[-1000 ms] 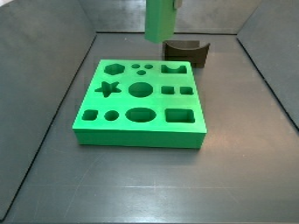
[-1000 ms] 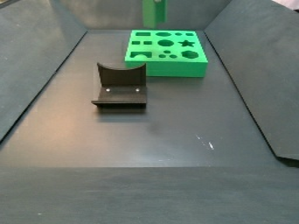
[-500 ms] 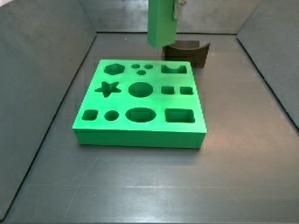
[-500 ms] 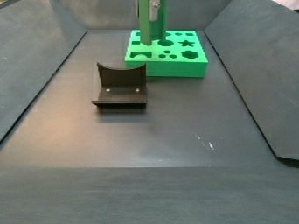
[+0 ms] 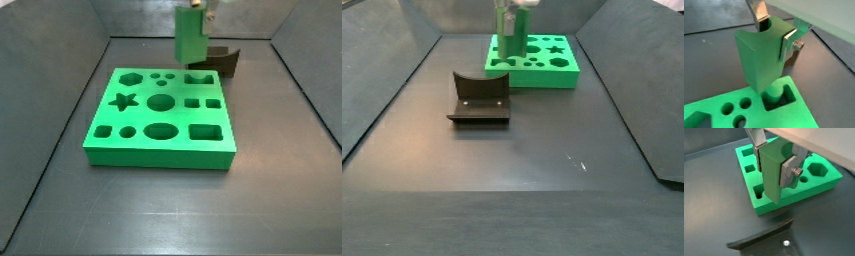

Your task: Insert the arch object.

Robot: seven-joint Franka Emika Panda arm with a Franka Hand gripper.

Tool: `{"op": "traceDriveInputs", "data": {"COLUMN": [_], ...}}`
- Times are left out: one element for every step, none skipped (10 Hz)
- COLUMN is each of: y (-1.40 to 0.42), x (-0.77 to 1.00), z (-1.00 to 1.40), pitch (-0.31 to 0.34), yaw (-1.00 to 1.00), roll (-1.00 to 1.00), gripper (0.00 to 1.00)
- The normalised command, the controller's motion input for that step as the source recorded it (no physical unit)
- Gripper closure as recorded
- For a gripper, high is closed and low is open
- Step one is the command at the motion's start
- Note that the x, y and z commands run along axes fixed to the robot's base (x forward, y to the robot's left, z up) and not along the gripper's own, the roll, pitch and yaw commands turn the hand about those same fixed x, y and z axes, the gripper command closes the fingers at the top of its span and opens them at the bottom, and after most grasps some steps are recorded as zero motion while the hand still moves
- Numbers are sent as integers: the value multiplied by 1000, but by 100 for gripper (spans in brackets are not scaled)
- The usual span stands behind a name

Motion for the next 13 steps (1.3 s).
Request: {"op": "traceDriveInputs", "data": {"y": [-311, -306, -251, -209, -211, -380, -277, 0, 89, 200, 29, 0, 0], "x": [526, 360, 63, 0, 0, 17, 0, 0, 0, 14, 111, 149, 160], "z": [-231, -257, -229, -206, -223, -74, -54, 0, -20, -123, -263, -389, -414], "pitch": [0, 0, 0, 0, 0, 0, 0, -20, 0, 0, -43, -123, -147], "yaw": [-463, -606, -871, -946, -914, -694, -434, -200, -3, 0, 0, 0, 0], "roll": [0, 0, 0, 0, 0, 91, 71, 0, 0, 0, 0, 0, -43], "gripper": [100, 100, 100, 100, 100, 100, 100, 100, 100, 100, 100, 100, 100]}}
